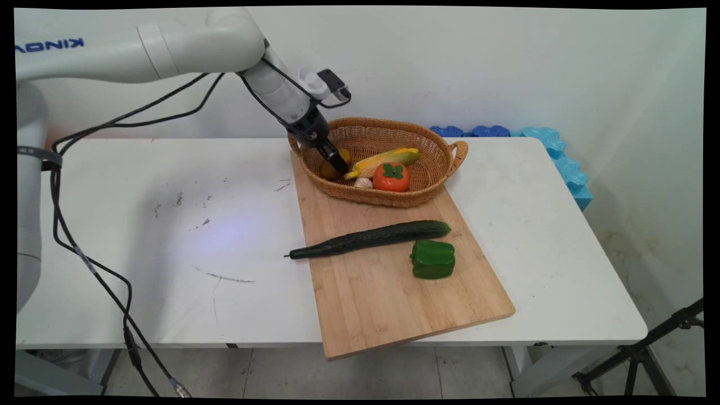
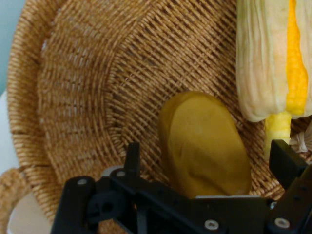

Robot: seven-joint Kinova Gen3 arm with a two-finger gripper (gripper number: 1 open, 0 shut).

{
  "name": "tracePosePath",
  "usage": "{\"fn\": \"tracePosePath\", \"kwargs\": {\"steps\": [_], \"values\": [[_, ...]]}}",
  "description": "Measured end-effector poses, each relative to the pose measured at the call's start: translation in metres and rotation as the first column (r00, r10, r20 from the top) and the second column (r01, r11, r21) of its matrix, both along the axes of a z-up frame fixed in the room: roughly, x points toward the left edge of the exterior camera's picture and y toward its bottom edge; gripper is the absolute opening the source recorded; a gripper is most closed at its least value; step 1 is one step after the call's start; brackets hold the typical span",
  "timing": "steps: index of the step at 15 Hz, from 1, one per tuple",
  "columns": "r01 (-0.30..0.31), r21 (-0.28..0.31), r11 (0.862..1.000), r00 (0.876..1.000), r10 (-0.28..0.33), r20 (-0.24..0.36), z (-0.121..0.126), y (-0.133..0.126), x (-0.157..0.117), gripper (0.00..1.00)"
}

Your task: Pick up the potato from the vegetable basket, then place the picked object on the cutting board

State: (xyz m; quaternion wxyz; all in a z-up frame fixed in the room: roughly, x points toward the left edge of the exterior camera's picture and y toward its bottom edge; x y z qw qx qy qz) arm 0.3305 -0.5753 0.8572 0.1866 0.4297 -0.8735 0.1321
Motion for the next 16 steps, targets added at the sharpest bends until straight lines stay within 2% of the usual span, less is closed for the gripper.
{"fn": "tracePosePath", "kwargs": {"steps": [3, 4, 11, 14, 16], "values": [[0.021, 0.0, 1.0, 1.0, -0.021, 0.005, -0.011, -0.004, -0.004, 1.0], [0.025, -0.001, 1.0, 1.0, -0.025, 0.008, -0.014, -0.006, -0.004, 0.0], [0.081, -0.021, 0.996, 0.997, -0.081, 0.018, -0.02, -0.003, -0.008, 0.0], [0.116, -0.051, 0.992, 0.993, -0.115, 0.019, -0.005, 0.006, -0.008, 0.0], [0.146, -0.08, 0.986, 0.989, -0.145, 0.018, 0.018, 0.019, -0.006, 0.0]]}}
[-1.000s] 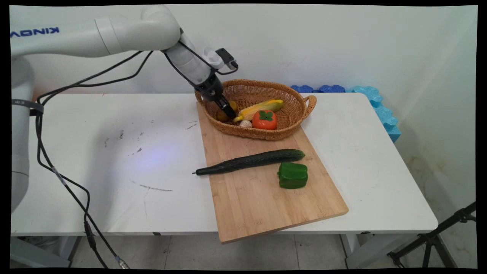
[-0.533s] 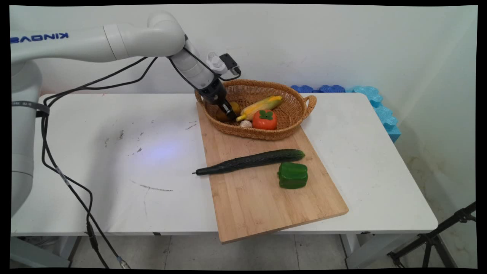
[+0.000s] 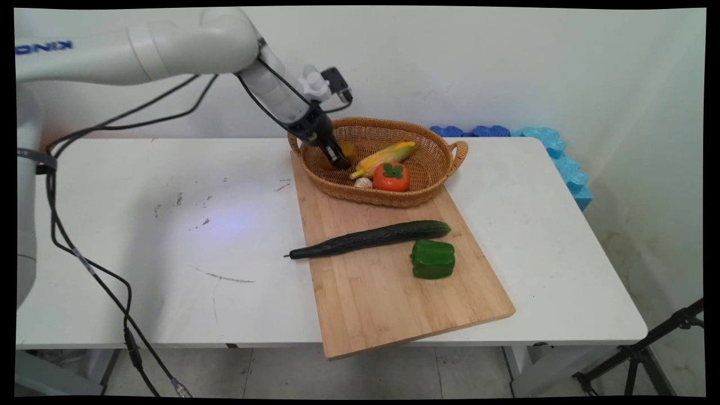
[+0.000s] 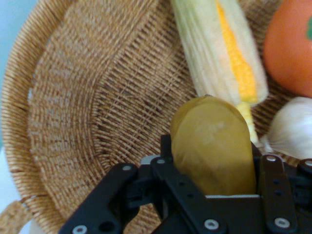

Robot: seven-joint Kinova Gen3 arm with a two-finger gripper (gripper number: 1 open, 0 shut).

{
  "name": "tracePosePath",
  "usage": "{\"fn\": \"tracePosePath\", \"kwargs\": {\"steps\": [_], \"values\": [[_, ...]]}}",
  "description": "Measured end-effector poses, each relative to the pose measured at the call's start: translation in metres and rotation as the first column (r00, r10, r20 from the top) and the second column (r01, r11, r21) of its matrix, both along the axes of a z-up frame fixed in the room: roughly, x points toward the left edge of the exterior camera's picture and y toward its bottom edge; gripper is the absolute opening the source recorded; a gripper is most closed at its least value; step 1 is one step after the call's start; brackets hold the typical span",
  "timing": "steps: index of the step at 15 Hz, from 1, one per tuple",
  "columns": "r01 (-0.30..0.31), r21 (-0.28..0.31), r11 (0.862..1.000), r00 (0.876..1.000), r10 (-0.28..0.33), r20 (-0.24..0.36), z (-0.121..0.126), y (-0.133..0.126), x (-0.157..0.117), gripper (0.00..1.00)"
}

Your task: Place the picked object on the cutting board

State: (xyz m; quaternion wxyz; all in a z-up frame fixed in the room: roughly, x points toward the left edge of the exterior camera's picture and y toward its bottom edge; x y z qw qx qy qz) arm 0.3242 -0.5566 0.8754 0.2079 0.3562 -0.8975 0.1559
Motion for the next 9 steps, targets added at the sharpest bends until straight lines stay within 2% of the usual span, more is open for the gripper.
{"fn": "tracePosePath", "kwargs": {"steps": [5, 9], "values": [[0.093, -0.049, 0.994, 0.995, -0.094, -0.03, 0.06, 0.052, 0.01, 0.0], [0.187, -0.049, 0.981, 0.979, -0.191, -0.07, 0.091, 0.107, 0.016, 0.0]]}}
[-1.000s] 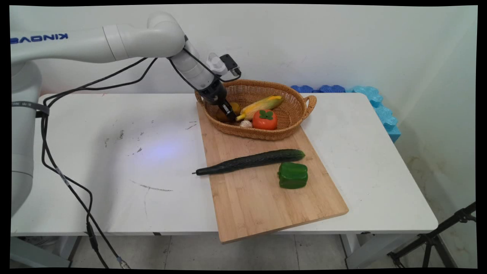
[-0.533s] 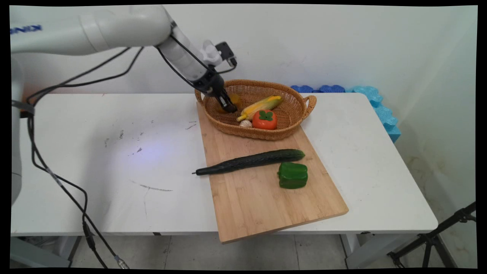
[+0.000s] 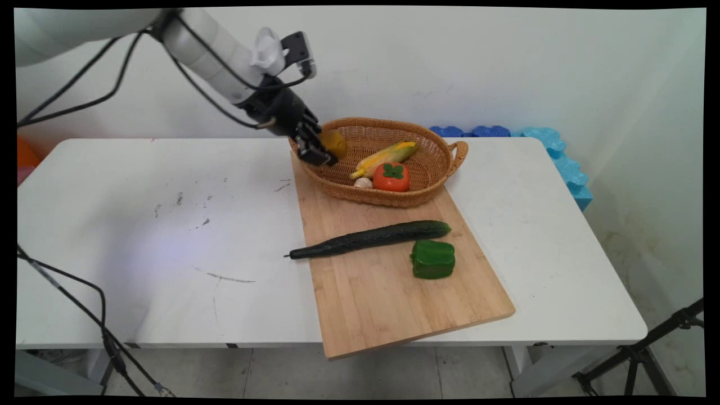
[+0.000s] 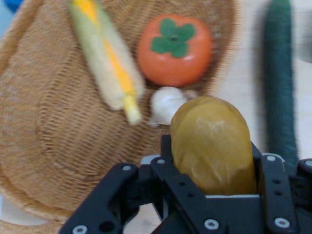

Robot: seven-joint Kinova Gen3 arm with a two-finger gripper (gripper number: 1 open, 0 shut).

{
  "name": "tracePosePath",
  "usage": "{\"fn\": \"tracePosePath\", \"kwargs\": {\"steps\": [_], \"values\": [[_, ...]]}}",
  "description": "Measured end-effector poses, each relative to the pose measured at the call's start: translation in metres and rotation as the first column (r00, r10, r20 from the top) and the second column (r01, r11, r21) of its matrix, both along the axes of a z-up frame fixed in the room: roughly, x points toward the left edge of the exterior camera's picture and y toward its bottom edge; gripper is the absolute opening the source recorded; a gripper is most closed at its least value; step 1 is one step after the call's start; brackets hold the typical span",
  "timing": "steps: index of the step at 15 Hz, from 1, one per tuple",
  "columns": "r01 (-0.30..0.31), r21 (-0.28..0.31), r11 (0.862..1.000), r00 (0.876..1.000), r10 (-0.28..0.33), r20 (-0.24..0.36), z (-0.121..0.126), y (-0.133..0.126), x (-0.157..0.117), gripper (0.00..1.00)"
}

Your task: Place the picked object on the cutting board

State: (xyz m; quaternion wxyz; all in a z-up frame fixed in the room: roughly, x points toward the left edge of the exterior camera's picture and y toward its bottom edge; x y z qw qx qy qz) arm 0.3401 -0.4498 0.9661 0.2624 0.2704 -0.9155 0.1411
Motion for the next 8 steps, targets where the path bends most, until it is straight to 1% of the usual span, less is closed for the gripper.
{"fn": "tracePosePath", "kwargs": {"steps": [2, 4, 6, 8], "values": [[0.036, 0.008, 0.999, 0.999, -0.035, -0.011, 0.004, 0.019, 0.001, 0.0], [0.071, 0.024, 0.997, 0.997, -0.07, -0.021, 0.003, 0.041, 0.002, 0.0], [0.097, 0.046, 0.994, 0.995, -0.096, -0.027, -0.004, 0.061, -0.001, 0.0], [0.111, 0.062, 0.992, 0.994, -0.109, -0.032, -0.013, 0.072, -0.005, 0.0]]}}
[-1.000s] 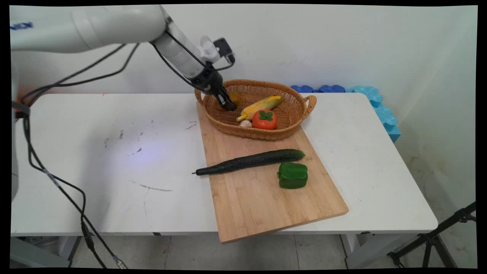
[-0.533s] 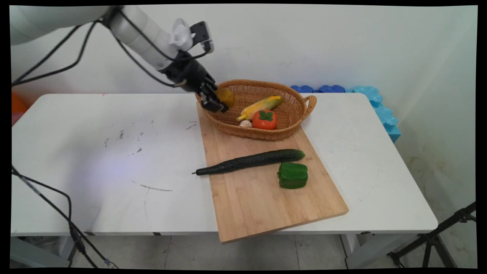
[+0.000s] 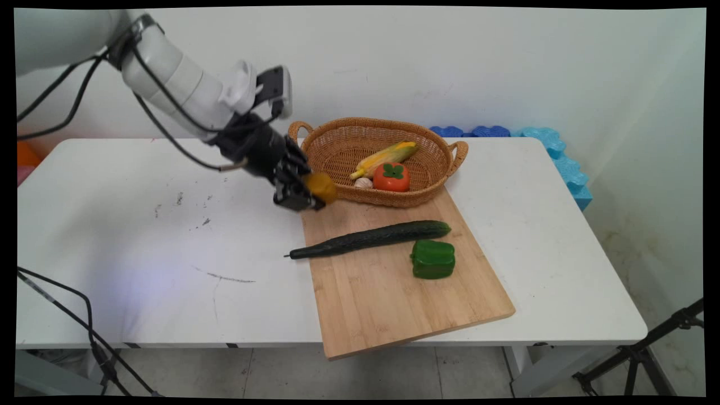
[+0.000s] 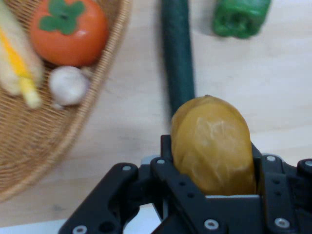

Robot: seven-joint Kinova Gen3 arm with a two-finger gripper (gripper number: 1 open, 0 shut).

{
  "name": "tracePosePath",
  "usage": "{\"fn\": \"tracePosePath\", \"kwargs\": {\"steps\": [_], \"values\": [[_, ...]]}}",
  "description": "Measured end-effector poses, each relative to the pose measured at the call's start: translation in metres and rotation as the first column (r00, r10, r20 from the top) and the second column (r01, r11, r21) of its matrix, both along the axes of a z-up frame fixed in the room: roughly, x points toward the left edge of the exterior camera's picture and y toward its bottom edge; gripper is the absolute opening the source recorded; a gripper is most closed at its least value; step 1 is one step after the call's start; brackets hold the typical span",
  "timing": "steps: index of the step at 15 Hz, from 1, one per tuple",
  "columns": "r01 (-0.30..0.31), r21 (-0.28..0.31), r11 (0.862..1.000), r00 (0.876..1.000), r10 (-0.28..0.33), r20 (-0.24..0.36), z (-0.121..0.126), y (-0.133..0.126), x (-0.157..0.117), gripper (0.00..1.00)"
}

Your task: Place the picked object on the cutting board

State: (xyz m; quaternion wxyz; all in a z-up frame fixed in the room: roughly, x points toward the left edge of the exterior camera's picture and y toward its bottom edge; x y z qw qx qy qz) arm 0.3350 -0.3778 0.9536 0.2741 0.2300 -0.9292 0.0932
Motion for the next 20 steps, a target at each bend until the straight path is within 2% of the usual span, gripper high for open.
{"fn": "tracePosePath", "kwargs": {"steps": [5, 10, 15, 20], "values": [[0.031, 0.045, 0.999, 0.999, -0.031, -0.009, -0.031, 0.021, -0.018, 0.0], [0.045, 0.076, 0.996, 0.999, -0.044, -0.016, -0.059, 0.031, -0.038, 0.0], [0.043, 0.082, 0.996, 0.999, -0.042, -0.014, -0.09, 0.027, -0.057, 0.0], [0.038, 0.079, 0.996, 0.999, -0.036, -0.019, -0.108, 0.022, -0.069, 0.0]]}}
